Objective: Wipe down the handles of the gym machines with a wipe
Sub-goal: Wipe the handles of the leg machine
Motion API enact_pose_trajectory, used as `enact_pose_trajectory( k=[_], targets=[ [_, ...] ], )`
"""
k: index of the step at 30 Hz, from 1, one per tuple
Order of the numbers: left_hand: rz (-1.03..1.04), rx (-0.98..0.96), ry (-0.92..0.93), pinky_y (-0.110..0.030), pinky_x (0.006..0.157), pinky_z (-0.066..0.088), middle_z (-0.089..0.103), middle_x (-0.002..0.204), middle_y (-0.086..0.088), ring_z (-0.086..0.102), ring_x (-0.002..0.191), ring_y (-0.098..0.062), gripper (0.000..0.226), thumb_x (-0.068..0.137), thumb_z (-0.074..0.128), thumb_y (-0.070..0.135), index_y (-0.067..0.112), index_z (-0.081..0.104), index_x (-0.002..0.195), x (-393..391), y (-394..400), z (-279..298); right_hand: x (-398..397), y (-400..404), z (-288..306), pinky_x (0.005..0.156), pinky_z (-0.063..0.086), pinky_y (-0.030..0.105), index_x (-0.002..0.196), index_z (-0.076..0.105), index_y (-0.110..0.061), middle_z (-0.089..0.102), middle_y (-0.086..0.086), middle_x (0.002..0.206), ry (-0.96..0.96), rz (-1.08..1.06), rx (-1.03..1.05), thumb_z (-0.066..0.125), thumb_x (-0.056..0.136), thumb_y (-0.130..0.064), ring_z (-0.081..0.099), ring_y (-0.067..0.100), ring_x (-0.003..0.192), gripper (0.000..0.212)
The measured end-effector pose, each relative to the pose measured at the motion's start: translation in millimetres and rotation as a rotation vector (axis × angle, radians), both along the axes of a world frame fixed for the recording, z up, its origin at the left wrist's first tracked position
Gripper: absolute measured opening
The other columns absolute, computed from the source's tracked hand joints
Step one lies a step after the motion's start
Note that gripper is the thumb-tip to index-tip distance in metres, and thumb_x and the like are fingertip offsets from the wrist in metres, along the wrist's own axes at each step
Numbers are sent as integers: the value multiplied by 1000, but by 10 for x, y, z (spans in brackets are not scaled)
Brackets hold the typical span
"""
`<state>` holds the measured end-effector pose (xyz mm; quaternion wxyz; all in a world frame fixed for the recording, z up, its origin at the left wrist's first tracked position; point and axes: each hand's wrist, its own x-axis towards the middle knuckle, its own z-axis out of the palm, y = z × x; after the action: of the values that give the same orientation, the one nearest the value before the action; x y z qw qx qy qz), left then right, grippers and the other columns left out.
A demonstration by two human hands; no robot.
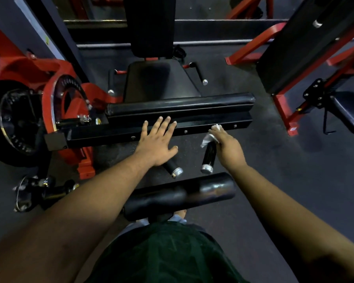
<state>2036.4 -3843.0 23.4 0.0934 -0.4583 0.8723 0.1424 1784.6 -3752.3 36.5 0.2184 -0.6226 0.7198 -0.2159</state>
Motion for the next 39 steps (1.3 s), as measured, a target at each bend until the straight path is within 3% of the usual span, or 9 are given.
enact_pose_trajectory(
  k=[3, 12, 18, 24, 27, 30, 33, 36, 39],
  targets=[
    [-2, -5, 1, -59, 124, -9, -15, 172, 2, -16, 158, -20, 85, 99, 32, 65, 29, -10, 163, 0, 6, 2, 153, 313, 43, 118, 34, 28, 126, 67, -29, 48, 0, 154, -47, 32, -64, 53, 101, -6, 34, 11, 148, 36],
    [-2, -1, -9, -59, 124, -8, -16, 172, 2, -16, 158, -19, 86, 98, 33, 65, 29, -10, 163, -8, -5, -1, 54, 635, 161, 104, 42, 12, 130, 68, -10, 65, -5, 130, -66, -45, -222, 55, 95, -1, 60, 7, 120, 39],
    [-2, 4, 0, -59, 124, -9, -15, 172, 2, -16, 158, -20, 86, 98, 35, 64, 29, -9, 163, -3, -4, 18, 140, 209, -124, 101, 45, 21, 135, 65, -17, 67, 9, 133, -143, -240, -83, 54, 96, 3, 64, 24, 122, 45],
    [2, 3, 3, -59, 125, -8, -15, 172, 2, -16, 158, -19, 85, 98, 33, 64, 29, -9, 163, -2, 2, 6, 533, 1110, -10, 109, 41, 19, 126, 70, -10, 66, -1, 136, -240, -92, -201, 50, 82, 18, 57, 8, 131, 55],
    [-1, 3, -4, -59, 125, -8, -16, 172, 2, -16, 158, -20, 85, 99, 33, 64, 29, -10, 163, -6, -3, 6, 397, 1021, 33, 101, 47, 19, 118, 72, -15, 69, -15, 122, -323, -347, -275, 52, 94, 8, 62, -4, 117, 38],
    [-2, 5, -5, -59, 125, -9, -16, 172, 2, -17, 158, -19, 85, 99, 34, 63, 29, -10, 163, -2, -3, 4, 199, 424, -45, 98, 54, 33, 116, 73, -17, 74, -7, 112, -671, -702, -146, 56, 104, -17, 67, 6, 109, 20],
    [1, 15, -11, -59, 124, -9, -17, 172, 2, -18, 157, -19, 85, 99, 34, 63, 30, -11, 163, -4, -3, 18, 237, -14, -118, 93, 55, 39, 109, 71, -5, 74, 11, 100, -1164, -824, -40, 47, 106, -12, 68, 28, 100, 26],
    [-1, 25, -8, -58, 124, -10, -18, 171, 3, -18, 157, -19, 85, 99, 35, 63, 30, -12, 163, 0, -3, 26, 428, 1, -65, 91, 54, 38, 92, 73, -1, 75, 13, 86, -1290, -862, 45, 45, 103, -8, 69, 24, 82, 31],
    [-3, 28, 13, -58, 125, -10, -16, 172, 3, -17, 157, -18, 85, 99, 35, 63, 30, -10, 163, 18, -7, 9, 559, 269, -102, 79, 55, 32, 103, 74, 2, 75, 14, 96, -1346, -876, 125, 48, 102, -13, 70, 23, 84, 30]
  ],
)
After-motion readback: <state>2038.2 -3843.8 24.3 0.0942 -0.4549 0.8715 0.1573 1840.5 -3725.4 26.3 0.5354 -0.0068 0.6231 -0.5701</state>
